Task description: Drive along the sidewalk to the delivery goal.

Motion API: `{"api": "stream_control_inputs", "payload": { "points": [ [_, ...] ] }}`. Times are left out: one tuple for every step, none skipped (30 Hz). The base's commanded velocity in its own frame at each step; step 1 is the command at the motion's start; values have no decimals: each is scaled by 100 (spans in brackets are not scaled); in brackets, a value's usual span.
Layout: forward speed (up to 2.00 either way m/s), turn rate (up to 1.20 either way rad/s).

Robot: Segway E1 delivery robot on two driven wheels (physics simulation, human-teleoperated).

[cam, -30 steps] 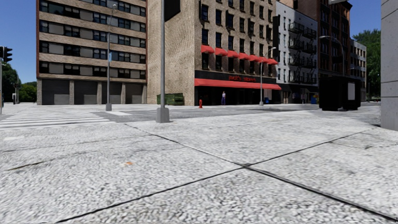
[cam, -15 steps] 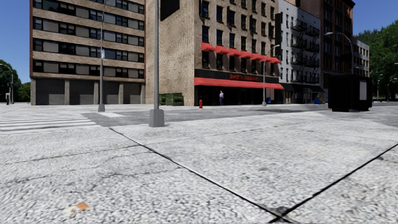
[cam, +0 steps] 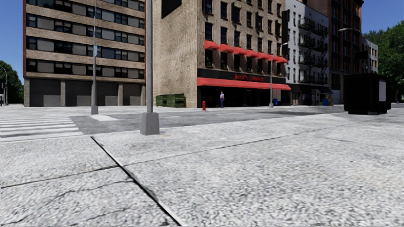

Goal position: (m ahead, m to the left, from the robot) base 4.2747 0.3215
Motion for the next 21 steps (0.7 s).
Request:
{"api": "stream_control_inputs", "payload": {
  "points": [
    [200, 0],
    [200, 0],
    [200, 0],
    [200, 0],
    [200, 0],
    [200, 0],
    [200, 0],
    [200, 0],
    [200, 0],
    [200, 0],
    [200, 0],
    [200, 0],
    [200, 0],
    [200, 0],
    [200, 0],
    [200, 0],
    [200, 0],
    [200, 0],
    [200, 0],
    [200, 0],
    [200, 0]
  ]
}}
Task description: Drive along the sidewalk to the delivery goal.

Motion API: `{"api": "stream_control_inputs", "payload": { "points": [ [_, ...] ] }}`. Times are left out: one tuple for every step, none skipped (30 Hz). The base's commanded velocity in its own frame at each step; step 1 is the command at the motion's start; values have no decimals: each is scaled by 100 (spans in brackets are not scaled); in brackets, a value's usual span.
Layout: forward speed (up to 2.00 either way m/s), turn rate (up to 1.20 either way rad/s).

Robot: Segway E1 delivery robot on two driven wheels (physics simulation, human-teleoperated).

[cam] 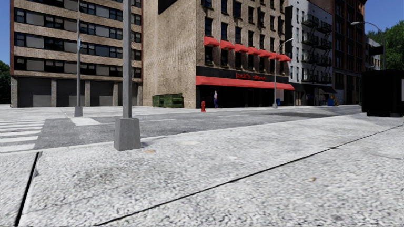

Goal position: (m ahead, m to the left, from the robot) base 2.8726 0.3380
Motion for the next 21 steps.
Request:
{"api": "stream_control_inputs", "payload": {
  "points": [
    [200, 0],
    [200, 0],
    [200, 0],
    [200, 0],
    [200, 0],
    [200, 0],
    [200, 0],
    [200, 0],
    [200, 0],
    [200, 0],
    [200, 0],
    [200, 0],
    [200, 0],
    [200, 0],
    [200, 0],
    [200, 0],
    [200, 0],
    [200, 0],
    [200, 0],
    [200, 0],
    [200, 0]
  ]
}}
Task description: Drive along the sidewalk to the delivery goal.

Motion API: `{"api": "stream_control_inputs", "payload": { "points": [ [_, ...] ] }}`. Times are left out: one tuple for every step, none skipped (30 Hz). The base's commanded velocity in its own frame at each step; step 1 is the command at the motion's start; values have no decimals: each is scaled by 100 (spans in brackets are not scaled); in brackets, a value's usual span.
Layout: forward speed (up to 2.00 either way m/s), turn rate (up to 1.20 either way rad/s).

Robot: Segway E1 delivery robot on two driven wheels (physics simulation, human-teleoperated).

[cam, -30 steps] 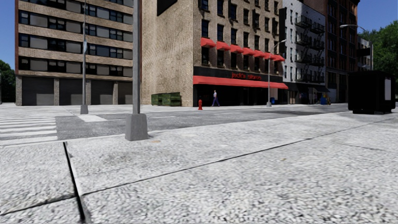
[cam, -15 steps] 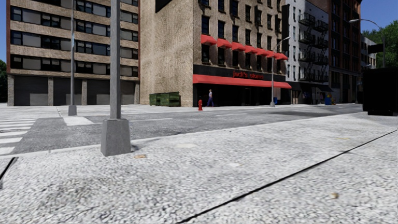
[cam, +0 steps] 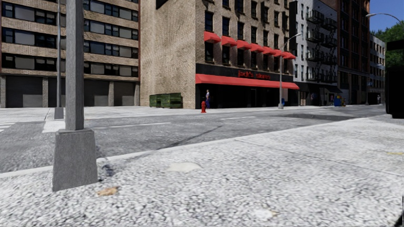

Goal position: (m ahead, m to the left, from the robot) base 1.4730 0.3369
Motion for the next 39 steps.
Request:
{"api": "stream_control_inputs", "payload": {
  "points": [
    [200, 0],
    [200, 0],
    [200, 0],
    [200, 0],
    [200, 0],
    [200, 0],
    [200, 0],
    [200, 0],
    [162, 0],
    [17, 0],
    [8, 0],
    [8, 0],
    [0, 0],
    [0, 0],
    [0, 0],
    [0, 0],
    [0, 0],
    [0, 0],
    [0, 0],
    [0, 0],
    [0, 0],
    [0, 0],
    [0, 0],
    [0, 0],
    [0, 0],
    [0, 0],
    [0, 0],
    [0, 0],
    [0, 0],
    [0, 0],
    [0, 0],
    [0, 0],
    [0, 0],
    [0, 0],
    [0, 0],
    [0, 0],
    [0, 0],
    [0, 0],
    [0, 0]
  ]
}}
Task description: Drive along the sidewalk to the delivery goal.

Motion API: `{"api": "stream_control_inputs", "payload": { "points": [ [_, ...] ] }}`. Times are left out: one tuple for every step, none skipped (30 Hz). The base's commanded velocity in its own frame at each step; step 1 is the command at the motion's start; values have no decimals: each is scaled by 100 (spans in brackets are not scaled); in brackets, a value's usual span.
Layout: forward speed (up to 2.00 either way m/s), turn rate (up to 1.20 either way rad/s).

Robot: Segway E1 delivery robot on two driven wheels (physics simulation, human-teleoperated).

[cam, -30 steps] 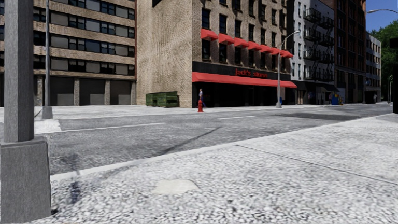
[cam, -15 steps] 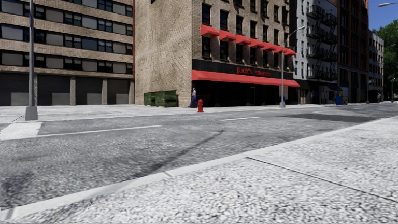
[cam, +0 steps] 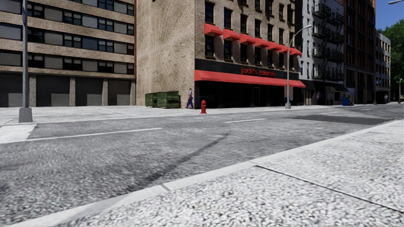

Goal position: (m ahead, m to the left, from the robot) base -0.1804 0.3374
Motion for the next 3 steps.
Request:
{"api": "stream_control_inputs", "payload": {
  "points": [
    [0, 0],
    [0, 0],
    [0, 0]
  ]
}}
